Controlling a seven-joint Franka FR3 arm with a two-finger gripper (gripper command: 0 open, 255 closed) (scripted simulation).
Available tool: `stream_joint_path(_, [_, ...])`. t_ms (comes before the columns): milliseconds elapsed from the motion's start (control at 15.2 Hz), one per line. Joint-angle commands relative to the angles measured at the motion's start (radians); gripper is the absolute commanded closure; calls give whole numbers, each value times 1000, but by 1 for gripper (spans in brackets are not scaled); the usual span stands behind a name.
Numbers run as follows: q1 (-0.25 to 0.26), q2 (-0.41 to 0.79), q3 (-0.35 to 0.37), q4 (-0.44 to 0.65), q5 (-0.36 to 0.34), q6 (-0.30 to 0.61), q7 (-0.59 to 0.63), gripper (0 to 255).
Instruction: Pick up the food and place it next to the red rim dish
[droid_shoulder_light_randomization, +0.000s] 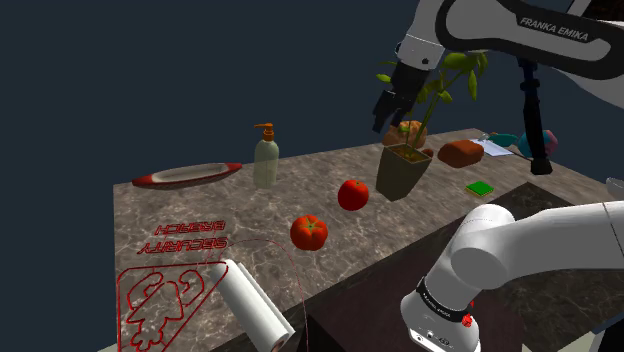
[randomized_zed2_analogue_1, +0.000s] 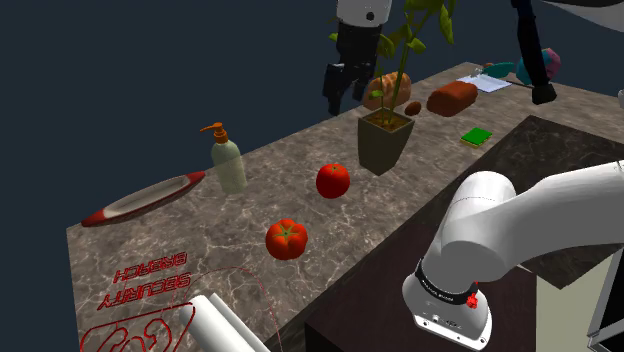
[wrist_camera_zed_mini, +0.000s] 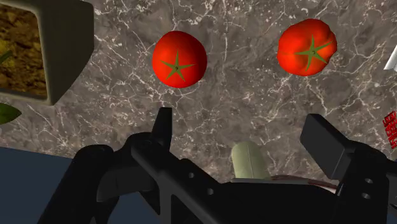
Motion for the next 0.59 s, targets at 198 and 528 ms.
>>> stream_joint_path(198, [132,-16,-23,-109,-129,68,-355,0])
stream_joint_path(528, [328,-118,-101,-352,-379,225,-940,0])
